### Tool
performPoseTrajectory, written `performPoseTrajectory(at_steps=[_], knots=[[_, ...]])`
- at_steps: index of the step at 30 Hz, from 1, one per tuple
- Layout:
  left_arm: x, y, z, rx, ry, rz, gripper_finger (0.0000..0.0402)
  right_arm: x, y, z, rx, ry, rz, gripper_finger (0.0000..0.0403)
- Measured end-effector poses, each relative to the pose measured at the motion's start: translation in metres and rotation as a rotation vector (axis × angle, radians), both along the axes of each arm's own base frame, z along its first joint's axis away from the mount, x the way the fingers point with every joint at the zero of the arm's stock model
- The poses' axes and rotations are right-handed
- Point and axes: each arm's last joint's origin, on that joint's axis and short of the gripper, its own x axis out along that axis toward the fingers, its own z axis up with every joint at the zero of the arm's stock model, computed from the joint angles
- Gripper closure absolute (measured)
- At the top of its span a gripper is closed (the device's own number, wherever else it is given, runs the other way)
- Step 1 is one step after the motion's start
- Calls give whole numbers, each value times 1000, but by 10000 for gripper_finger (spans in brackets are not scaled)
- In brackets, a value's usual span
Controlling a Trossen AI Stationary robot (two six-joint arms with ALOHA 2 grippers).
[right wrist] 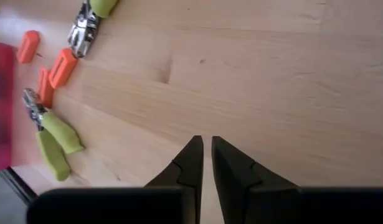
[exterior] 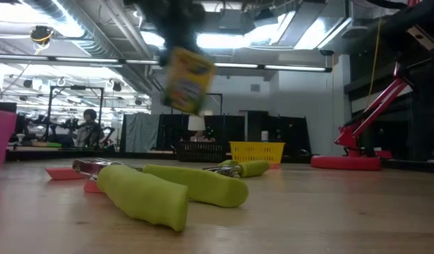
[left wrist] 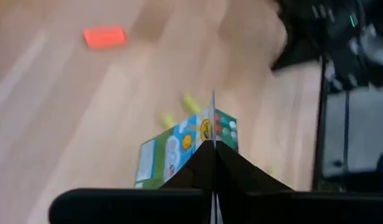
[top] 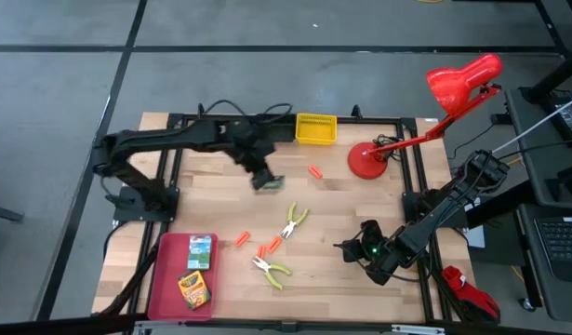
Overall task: Pick & Place School Supplies
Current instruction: Put the crayon box into the red bin
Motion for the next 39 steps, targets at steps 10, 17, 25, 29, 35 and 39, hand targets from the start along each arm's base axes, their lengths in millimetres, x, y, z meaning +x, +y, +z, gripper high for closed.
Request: performPoseTrajectory(at_steps=[10, 17, 25, 29, 35, 39], knots=[[-93, -75, 32, -59, 244, 84, 400, 1, 1, 1, -1, -18, 12, 364], [-130, -126, 41, -180, 246, 156, 400, 4, 3, 2, 22, -42, 14, 364], [-151, -178, 33, -280, 304, 217, 400, 4, 4, 3, 39, -48, 18, 364], [-159, -206, 29, -345, 317, 253, 400, 5, 5, 3, 48, -58, 21, 364], [-167, -250, 16, -401, 344, 305, 400, 6, 6, 4, 61, -71, 20, 364], [-168, -272, 1, -393, 369, 359, 399, 7, 7, 4, 70, -76, 21, 364]])
